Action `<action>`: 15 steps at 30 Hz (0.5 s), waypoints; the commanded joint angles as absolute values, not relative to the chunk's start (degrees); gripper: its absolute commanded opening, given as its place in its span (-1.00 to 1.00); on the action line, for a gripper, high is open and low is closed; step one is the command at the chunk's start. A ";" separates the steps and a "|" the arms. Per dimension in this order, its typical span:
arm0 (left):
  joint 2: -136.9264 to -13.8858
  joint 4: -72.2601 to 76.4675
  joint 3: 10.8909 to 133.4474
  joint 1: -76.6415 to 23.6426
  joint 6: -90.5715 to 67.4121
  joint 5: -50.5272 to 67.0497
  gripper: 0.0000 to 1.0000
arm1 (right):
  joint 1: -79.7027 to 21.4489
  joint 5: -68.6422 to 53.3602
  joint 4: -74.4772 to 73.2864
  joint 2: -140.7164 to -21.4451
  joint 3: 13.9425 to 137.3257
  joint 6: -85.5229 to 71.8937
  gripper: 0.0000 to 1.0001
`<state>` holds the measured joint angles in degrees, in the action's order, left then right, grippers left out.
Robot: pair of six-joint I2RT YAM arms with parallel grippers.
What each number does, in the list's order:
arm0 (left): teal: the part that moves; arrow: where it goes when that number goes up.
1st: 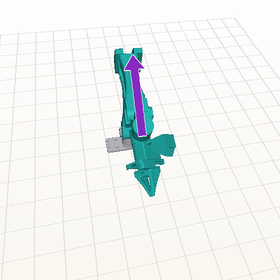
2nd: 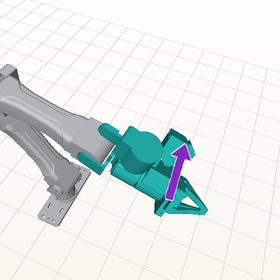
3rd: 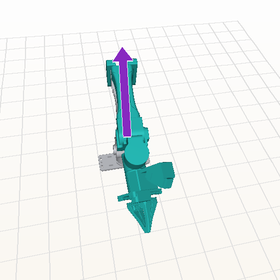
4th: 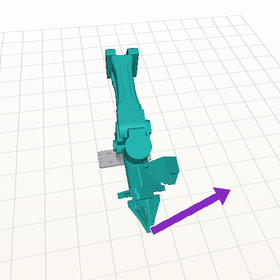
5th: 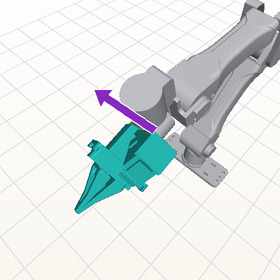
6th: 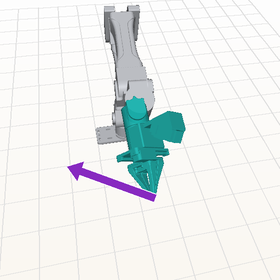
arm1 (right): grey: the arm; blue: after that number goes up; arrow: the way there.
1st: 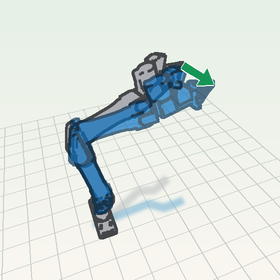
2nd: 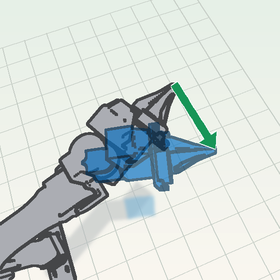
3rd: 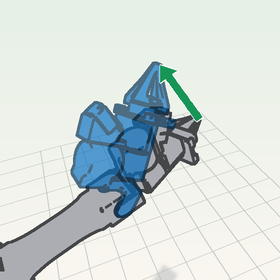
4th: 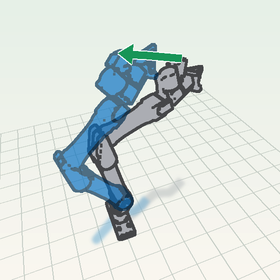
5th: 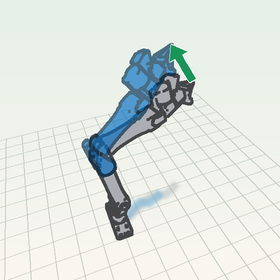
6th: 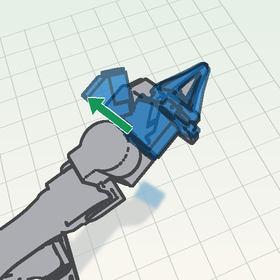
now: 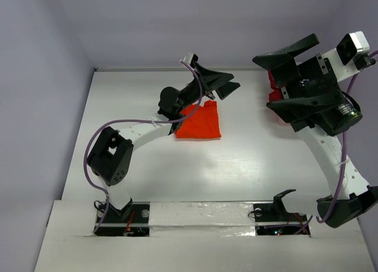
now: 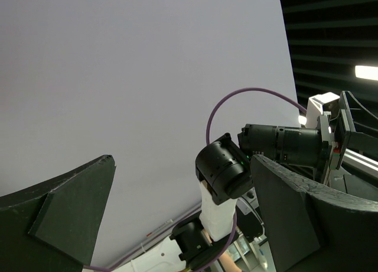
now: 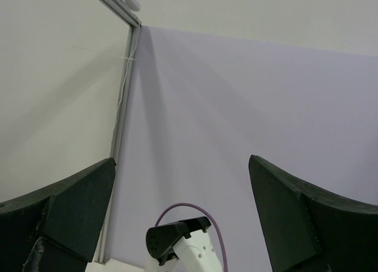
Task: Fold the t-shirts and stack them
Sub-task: Smooth out wrinkles on the folded tshirt
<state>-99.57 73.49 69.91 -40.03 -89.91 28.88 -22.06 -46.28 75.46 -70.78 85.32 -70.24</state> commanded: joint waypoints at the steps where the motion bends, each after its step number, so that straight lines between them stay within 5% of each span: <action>1: -98.79 98.53 72.86 -40.17 -89.74 29.62 0.98 | -21.62 -45.26 76.64 -69.35 85.43 -69.35 1.00; 15: -99.05 99.23 72.51 -40.17 -90.00 29.53 0.98 | -21.62 -45.35 76.64 -69.17 84.99 -69.08 1.00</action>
<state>-99.57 73.49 69.91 -40.03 -89.93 28.88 -22.06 -46.28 75.46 -70.72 85.27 -70.15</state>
